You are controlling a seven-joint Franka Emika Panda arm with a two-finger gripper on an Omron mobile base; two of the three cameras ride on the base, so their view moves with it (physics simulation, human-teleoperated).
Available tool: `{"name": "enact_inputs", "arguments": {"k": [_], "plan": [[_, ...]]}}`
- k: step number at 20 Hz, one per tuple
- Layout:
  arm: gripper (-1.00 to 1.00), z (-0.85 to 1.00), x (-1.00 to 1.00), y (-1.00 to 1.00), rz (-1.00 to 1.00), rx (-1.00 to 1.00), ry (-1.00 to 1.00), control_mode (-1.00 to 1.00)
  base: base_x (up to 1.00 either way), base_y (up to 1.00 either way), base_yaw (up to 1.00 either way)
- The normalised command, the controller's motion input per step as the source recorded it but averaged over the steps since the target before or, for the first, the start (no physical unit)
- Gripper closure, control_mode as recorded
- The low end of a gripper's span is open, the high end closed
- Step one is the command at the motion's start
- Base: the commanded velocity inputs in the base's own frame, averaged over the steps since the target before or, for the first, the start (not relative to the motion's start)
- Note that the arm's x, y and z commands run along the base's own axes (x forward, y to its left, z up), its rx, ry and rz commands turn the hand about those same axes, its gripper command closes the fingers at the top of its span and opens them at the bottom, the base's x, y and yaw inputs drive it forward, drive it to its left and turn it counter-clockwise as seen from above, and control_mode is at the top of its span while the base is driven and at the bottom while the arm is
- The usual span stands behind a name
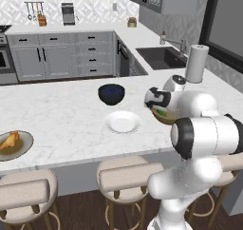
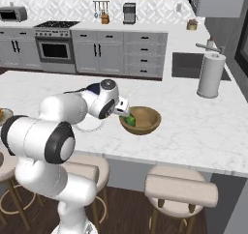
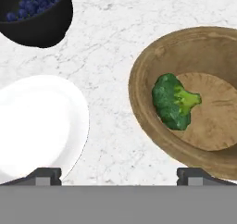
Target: Pick the chicken drumstick and broccoli from their plates and place them in the bowl. Then put the bowl in the fridge.
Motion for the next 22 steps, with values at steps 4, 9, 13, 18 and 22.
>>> {"name": "enact_inputs", "arguments": {"k": [4,9,13,18,22], "plan": [[-1.0,0.72,-0.84,0.43,0.0,0.11,0.07,-1.0,0.0,0.0,0.0],[-1.0,0.38,-0.89,0.43,0.01,-0.13,-0.05,-1.0,0.0,0.0,0.0],[-1.0,0.21,-0.99,0.19,0.0,-0.09,0.03,-1.0,0.0,0.0,0.0],[-1.0,0.54,-0.88,0.12,0.0,0.01,0.1,-1.0,0.0,0.0,0.0],[-1.0,0.23,-0.61,0.47,0.0,-0.03,0.02,-1.0,0.0,0.0,0.0]]}}
